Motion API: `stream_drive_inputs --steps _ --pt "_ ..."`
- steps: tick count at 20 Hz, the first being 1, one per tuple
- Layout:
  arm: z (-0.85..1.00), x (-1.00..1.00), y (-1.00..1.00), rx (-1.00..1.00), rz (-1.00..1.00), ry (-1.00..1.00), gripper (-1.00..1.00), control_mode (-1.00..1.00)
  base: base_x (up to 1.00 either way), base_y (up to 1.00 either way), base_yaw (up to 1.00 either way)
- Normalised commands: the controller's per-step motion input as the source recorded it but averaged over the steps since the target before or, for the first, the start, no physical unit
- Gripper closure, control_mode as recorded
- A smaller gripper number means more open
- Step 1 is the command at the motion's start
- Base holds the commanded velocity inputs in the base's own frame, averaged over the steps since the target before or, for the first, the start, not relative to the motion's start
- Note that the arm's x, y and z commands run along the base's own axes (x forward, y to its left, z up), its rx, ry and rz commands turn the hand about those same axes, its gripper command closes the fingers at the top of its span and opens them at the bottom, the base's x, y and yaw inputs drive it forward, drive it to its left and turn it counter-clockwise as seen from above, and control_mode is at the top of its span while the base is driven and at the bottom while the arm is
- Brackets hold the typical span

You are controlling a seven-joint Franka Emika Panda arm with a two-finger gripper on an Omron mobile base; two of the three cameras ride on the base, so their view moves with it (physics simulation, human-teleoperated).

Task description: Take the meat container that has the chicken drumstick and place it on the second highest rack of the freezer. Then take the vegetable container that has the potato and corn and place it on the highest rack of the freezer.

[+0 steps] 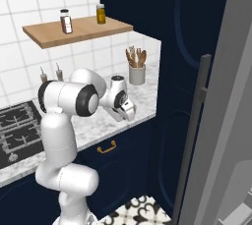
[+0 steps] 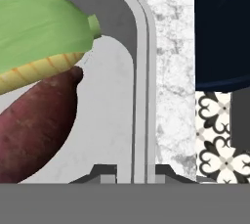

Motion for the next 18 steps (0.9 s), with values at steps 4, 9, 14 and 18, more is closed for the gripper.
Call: stream_drive_inputs --steps 4,9,14,18 --pt "-0.31 -0.25 0.00 0.00 0.00 0.08 1.00 -1.00 0.00 0.00 0.00" --pt "0.28 -0.30 0.02 0.00 0.00 -0.03 1.00 -1.00 0.00 0.00 0.00" --pt "0.79 -0.70 0.29 0.01 0.00 -0.10 1.00 -1.00 0.00 0.00 0.00" --pt "0.95 -0.91 0.49 0.03 0.05 -0.06 1.00 -1.00 0.00 0.00 0.00"
